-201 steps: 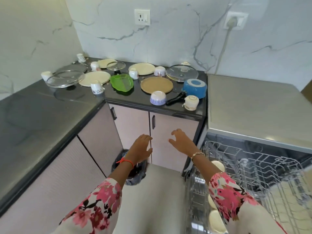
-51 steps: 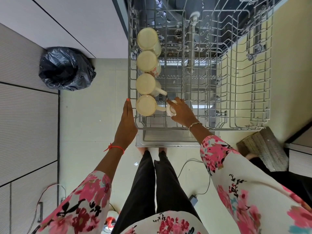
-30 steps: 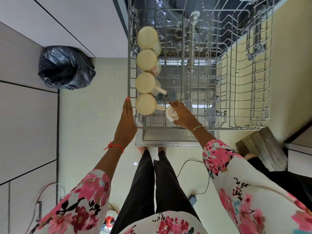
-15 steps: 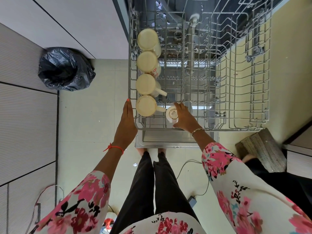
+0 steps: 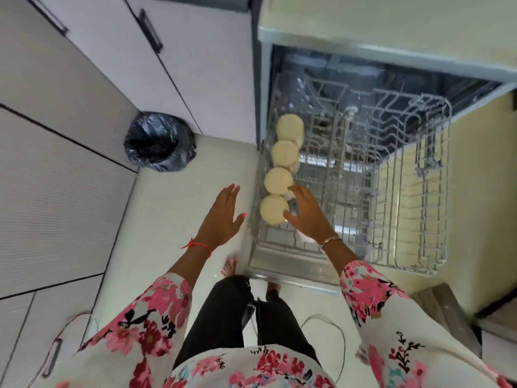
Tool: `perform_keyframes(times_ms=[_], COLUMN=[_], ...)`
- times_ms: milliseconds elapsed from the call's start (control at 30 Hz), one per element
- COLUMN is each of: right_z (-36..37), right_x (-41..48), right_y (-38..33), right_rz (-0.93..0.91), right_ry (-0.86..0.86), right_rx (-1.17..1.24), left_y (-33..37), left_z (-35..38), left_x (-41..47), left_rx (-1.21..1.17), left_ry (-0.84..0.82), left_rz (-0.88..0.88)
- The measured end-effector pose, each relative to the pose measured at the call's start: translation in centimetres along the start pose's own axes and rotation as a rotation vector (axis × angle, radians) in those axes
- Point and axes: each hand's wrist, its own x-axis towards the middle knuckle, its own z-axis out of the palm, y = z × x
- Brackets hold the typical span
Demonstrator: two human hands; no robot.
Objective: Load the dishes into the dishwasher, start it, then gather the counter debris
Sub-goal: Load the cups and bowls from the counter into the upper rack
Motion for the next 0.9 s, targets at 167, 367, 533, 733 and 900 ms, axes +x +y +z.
perform_keyframes(times_ms=[167, 367, 533, 733, 900], right_z=[0.2, 2.9, 5.0, 6.2, 4.7], right_x=[6.4, 17.5, 25.9, 34.1, 42.6], right_y=[-11.1, -25.4, -35.7, -45.4, -50.7], right_rz=[-0.237, -0.403, -0.469, -0.490, -0.486], right_ry=[0.010, 0.047, 0.116, 0.167, 0.243], right_rx=[-0.175, -0.168, -0.162, -0.144, -0.122], left_y=[-4.7, -16.0, -24.2, -32.2, -36.4], left_z=[-8.5, -21.9, -33.6, -43.0, -48.9], left_x=[-0.4, 1.4, 2.6, 5.6, 10.8], left_rx=[0.063, 0.047, 0.078, 0.104, 0.080], left_ry=[0.133, 0.336, 0.425, 0.540, 0.582], left_rz=[-0.034, -0.133, -0.159, -0.184, -0.176])
